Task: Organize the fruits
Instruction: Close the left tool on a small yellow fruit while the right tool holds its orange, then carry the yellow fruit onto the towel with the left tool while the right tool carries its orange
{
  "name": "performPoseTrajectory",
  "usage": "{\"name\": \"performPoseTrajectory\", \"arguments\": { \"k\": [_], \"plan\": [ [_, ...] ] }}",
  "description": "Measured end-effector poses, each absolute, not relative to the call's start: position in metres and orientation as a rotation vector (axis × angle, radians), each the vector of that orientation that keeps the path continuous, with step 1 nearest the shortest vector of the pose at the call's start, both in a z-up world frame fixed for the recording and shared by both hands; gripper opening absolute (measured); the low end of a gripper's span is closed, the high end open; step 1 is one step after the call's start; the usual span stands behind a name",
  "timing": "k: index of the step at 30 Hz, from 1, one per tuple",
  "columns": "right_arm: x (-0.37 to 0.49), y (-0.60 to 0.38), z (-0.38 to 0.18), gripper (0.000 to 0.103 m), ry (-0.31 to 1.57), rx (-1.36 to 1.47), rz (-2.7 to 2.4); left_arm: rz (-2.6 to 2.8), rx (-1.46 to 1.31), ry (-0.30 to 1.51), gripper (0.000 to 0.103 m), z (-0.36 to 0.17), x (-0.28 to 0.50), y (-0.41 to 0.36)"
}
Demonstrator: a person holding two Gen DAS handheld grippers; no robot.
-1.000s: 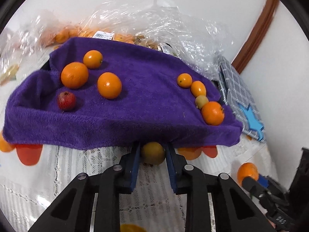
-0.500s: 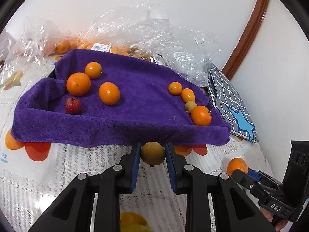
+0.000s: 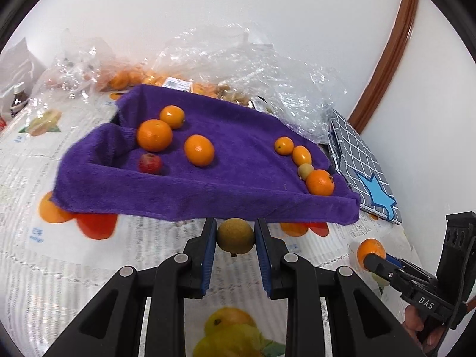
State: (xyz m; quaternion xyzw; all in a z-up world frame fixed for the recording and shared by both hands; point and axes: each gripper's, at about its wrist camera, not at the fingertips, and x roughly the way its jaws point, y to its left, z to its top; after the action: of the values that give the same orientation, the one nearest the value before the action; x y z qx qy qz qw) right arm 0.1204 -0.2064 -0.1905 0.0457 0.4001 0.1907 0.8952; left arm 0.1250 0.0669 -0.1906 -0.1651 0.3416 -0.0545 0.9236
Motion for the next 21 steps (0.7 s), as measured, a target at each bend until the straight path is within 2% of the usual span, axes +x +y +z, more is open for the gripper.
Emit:
{"name": "performPoseTrajectory", "arguments": {
  "k": [21],
  "plan": [
    [0.132, -0.195, -0.183, 0.042, 0.868, 0.057, 0.387, -0.048, -0.456, 0.688, 0.025, -0.172, 0.115, 0.135]
  ]
}}
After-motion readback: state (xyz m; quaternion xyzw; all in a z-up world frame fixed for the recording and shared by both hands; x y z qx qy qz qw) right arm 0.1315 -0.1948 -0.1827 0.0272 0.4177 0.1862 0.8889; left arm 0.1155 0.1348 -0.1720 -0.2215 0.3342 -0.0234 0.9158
